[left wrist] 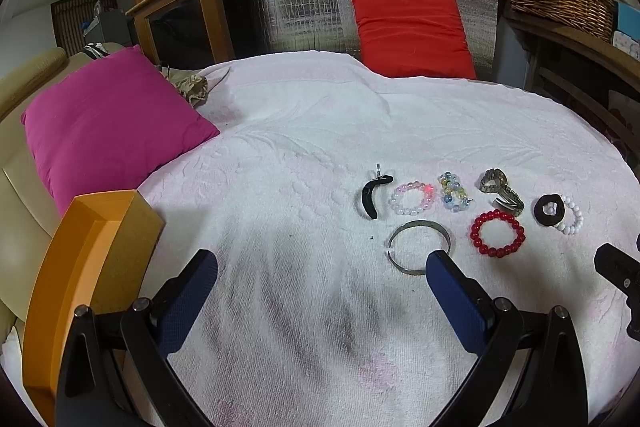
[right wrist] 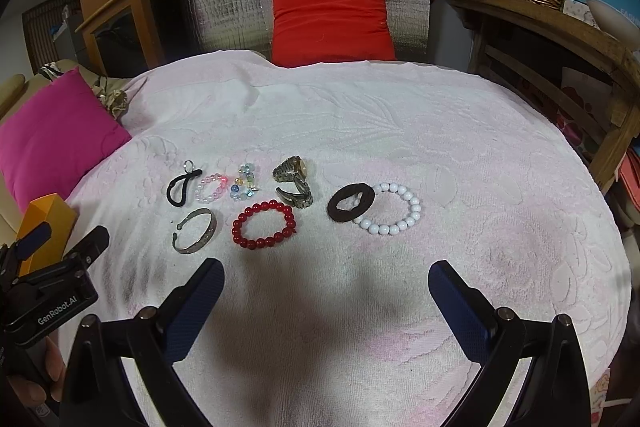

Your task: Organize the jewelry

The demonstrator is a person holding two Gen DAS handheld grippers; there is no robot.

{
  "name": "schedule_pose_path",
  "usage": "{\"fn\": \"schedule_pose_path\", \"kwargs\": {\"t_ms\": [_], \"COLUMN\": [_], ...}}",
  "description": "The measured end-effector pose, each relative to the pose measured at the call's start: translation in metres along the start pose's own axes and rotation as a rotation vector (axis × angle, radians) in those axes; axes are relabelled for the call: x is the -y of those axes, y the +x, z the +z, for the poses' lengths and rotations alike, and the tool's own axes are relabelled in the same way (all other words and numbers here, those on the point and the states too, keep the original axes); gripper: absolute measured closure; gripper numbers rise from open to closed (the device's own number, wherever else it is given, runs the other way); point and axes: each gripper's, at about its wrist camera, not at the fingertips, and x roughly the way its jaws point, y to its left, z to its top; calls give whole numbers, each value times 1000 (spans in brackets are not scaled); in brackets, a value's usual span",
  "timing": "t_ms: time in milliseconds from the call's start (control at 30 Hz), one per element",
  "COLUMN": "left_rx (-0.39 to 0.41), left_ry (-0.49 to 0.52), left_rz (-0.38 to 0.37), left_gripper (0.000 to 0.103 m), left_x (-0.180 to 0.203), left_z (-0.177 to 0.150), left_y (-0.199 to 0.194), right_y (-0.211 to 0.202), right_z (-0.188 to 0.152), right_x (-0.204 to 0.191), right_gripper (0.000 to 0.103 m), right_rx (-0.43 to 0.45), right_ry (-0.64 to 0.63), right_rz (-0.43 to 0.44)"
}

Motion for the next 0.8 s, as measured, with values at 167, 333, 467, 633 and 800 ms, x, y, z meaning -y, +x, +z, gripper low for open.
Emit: {"fn": "schedule_pose_path", "kwargs": {"t_ms": [167,333,467,633,800], "left_rx": [0,-30,-72,-140,-131], "left_ry": [0,-47,-75,-75,-74], "left_rz": [1,-24,-35,-71,-121], "left_gripper": [0,0,0,0,0], "left_x": [-2,-13,-23,-26,-30], "left_z": [0,3,5,2,2], "left_y": [1,11,23,31,41], "right_y": [-1,13,33,70,121], "right_z": [6,27,41,67,78], "right_x": [0,4,3,-17,-30], "right_gripper": [0,0,3,21,52], "right_rx": [17,9,-25,-51,-155], "right_ry": [-7,2,49,14,-23], "right_rz": [-3,49,118,169,194]}}
